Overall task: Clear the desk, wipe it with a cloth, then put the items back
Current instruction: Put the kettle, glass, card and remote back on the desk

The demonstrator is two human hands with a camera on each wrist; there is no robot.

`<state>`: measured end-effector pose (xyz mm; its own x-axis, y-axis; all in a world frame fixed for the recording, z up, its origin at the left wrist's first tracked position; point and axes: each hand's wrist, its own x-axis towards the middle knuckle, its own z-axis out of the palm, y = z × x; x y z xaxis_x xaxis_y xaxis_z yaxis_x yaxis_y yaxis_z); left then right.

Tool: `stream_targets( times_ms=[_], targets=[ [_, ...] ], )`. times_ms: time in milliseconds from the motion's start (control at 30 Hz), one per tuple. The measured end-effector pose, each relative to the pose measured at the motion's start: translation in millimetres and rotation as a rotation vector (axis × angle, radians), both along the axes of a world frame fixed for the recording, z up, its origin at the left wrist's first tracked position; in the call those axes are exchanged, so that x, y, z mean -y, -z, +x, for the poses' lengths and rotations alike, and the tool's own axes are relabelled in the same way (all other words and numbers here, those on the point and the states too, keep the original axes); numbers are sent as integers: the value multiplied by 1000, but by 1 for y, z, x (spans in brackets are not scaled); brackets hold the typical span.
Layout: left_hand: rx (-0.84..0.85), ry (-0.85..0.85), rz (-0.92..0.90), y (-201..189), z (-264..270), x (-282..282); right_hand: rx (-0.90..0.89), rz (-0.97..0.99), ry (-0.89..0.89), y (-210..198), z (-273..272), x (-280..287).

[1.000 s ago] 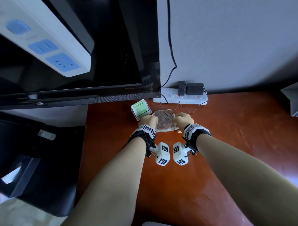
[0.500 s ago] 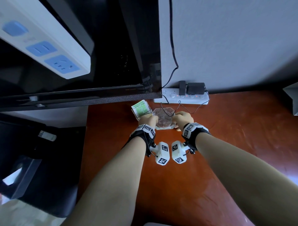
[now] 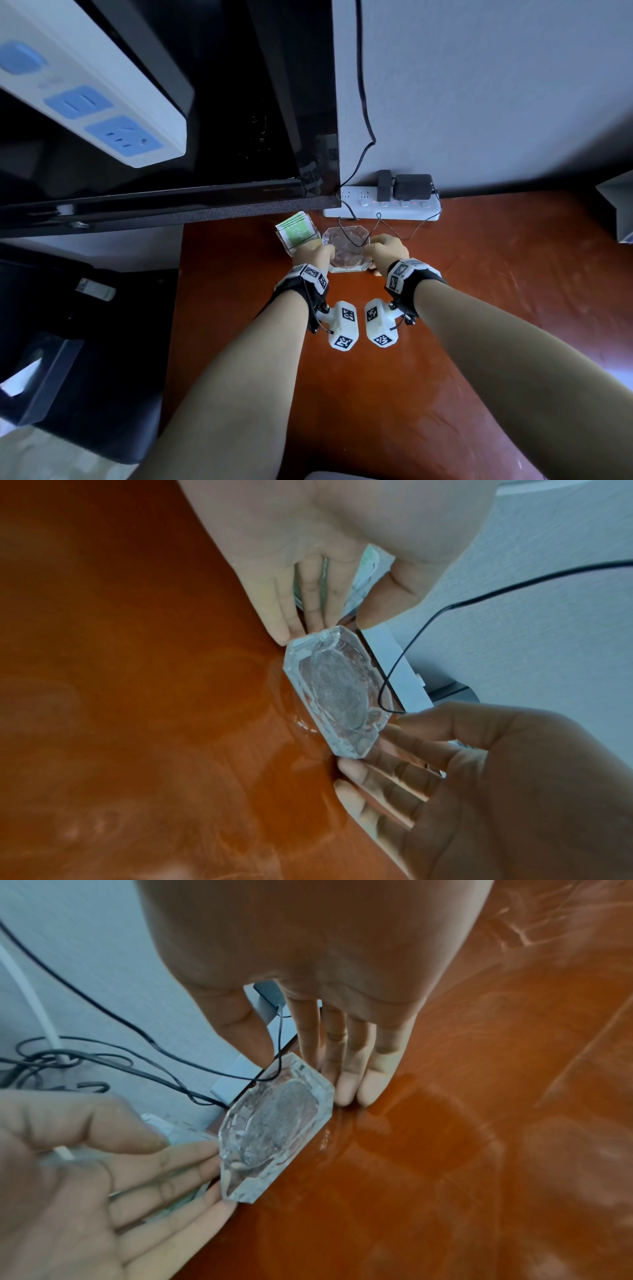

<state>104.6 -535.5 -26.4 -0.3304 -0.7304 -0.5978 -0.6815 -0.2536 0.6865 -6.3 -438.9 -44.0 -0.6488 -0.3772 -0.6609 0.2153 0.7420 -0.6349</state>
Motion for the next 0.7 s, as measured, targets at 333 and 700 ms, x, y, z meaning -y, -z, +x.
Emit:
stream_targets(
  times_ms=[333, 700],
  targets=[
    [91, 62, -43, -9, 22, -13, -142, 143, -197, -27, 3, -24],
    [-52, 51, 151, -93, 81, -83, -299, 239, -610, -107, 58, -78]
  ],
)
